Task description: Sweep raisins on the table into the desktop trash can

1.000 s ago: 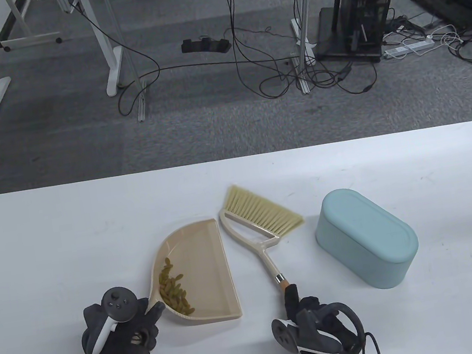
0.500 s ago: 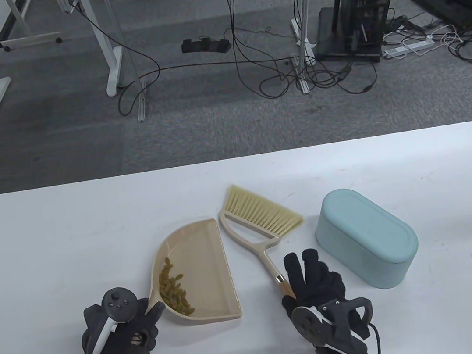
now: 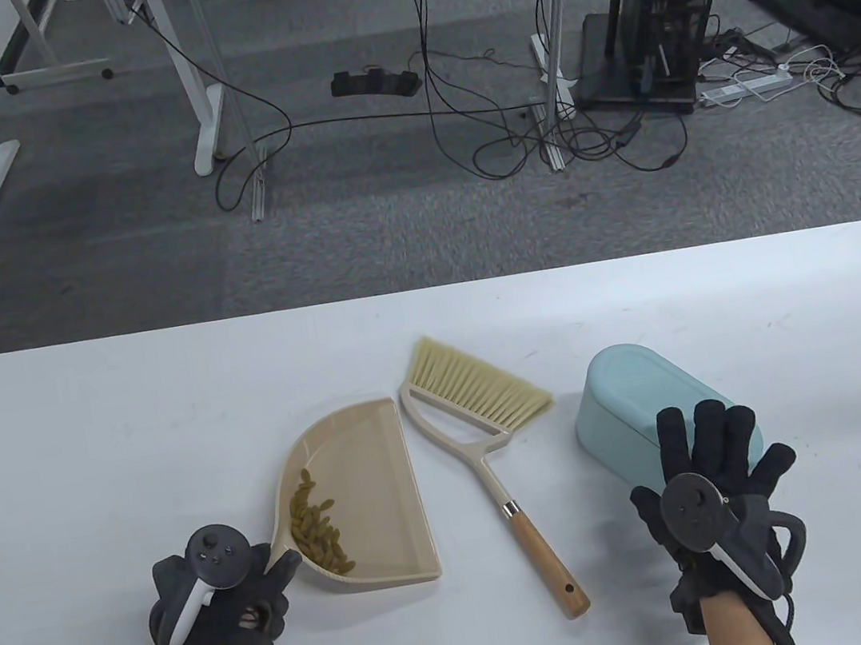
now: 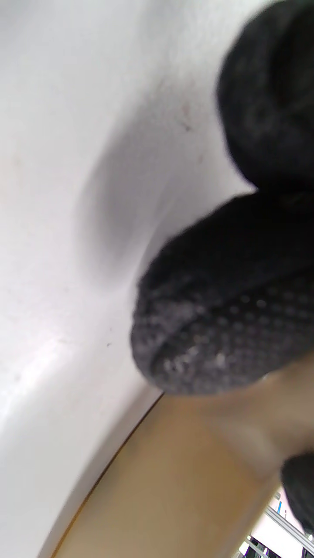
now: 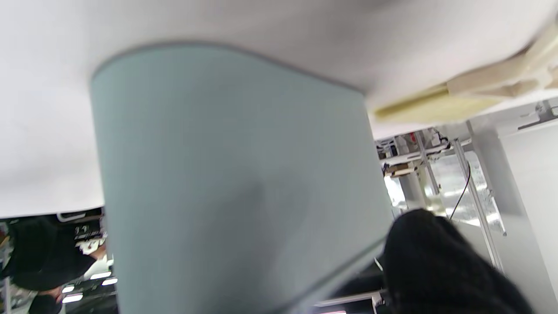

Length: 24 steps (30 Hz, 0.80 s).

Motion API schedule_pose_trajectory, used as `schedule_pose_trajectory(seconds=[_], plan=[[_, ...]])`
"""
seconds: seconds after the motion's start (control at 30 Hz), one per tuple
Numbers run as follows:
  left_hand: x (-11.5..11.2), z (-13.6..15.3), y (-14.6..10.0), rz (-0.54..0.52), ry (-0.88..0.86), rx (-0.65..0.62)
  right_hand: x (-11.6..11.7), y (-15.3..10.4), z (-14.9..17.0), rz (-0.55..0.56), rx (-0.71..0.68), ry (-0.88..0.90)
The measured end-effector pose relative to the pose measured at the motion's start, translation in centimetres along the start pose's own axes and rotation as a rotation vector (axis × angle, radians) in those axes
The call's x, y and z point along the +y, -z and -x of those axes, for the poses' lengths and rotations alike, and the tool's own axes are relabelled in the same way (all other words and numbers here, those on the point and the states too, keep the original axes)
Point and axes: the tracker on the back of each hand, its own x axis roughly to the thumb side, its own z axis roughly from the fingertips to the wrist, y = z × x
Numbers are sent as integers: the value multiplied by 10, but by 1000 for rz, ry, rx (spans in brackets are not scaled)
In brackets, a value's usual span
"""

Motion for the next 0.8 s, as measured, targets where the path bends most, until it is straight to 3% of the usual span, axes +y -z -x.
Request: schedule_pose_trajectory(seconds=[0.07, 0.13, 0.5, 0.6, 0.8], plan=[[0, 0, 0, -2, 3, 0, 12, 1, 1, -10, -8, 0], [0, 0, 0, -6, 5, 1, 18, 1, 2, 53, -23, -17], [-1, 0, 0, -7, 5, 5, 20, 2, 2, 65, -10, 17], [-1, 0, -1, -12, 8, 6, 16, 3, 5, 67, 4, 61], [-1, 0, 0, -5, 2, 6, -17, 12, 5, 126, 59, 197]])
